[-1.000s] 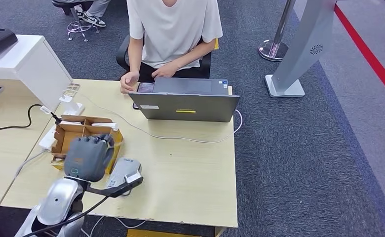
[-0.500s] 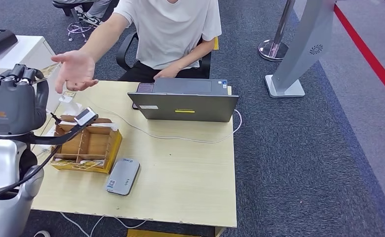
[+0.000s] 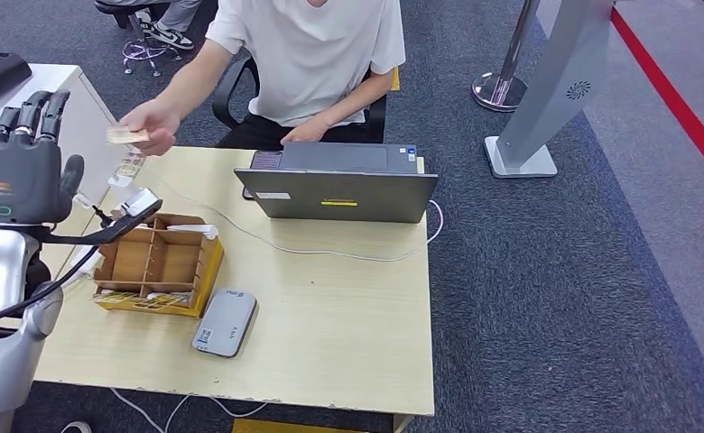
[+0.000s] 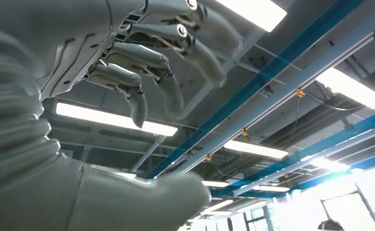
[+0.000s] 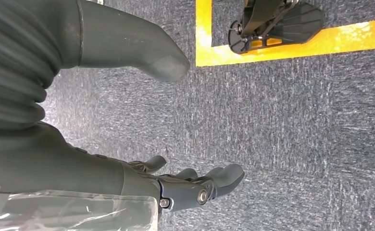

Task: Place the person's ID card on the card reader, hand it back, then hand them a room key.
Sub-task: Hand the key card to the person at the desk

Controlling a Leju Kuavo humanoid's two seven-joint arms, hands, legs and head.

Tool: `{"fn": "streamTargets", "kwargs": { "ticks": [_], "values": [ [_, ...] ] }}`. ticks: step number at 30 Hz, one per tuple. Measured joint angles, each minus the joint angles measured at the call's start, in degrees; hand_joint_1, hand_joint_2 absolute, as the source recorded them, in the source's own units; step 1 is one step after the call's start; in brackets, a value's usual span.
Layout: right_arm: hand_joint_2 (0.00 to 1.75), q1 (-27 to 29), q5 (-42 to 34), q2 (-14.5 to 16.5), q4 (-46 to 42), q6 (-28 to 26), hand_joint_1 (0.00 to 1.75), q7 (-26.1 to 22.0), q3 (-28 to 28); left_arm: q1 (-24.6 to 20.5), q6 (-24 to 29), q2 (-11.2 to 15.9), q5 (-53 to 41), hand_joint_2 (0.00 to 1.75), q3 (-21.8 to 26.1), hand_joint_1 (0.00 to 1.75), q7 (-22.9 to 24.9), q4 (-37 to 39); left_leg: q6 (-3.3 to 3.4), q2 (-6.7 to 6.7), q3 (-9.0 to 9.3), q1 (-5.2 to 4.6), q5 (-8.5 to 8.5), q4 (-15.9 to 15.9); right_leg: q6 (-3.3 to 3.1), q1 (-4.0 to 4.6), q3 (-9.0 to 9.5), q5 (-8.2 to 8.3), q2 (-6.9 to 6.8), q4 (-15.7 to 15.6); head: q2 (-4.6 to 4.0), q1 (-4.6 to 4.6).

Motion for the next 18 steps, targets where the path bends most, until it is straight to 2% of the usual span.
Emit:
{"fn": "streamTargets", "kwargs": {
  "ticks": [13, 16, 18],
  "values": [
    [1.75, 0.00, -0.18, 0.00, 0.00, -0.03, 0.00, 0.06, -0.06, 0.25, -0.05, -2.31, 0.00, 1.75, 0.92, 0.00, -1.14, 0.01, 0.00, 0.00, -0.01, 0.02, 0.00, -0.01, 0.00, 0.01, -0.01, 0.00, -0.01, 0.01, 0.00, -0.01],
    [1.75, 0.00, -0.63, 0.00, 0.00, -0.02, 0.00, 0.02, -0.13, 0.88, -0.82, -3.07, 0.32, 1.75, 0.95, 0.00, -3.34, -0.64, 0.00, 0.00, -0.01, 0.01, 0.00, -0.01, 0.00, 0.00, 0.00, 0.00, -0.01, 0.00, 0.00, 0.00],
    [1.75, -0.01, -1.52, 0.00, 0.00, -0.01, 0.00, -0.03, -0.43, 2.66, -3.38, -4.16, 1.00, 1.75, 0.74, 0.00, -6.10, -2.72, 0.01, 0.03, 0.00, -0.01, -0.02, -0.01, 0.00, 0.00, -0.01, 0.00, 0.04, 0.00, 0.00, 0.01]
  ]
}}
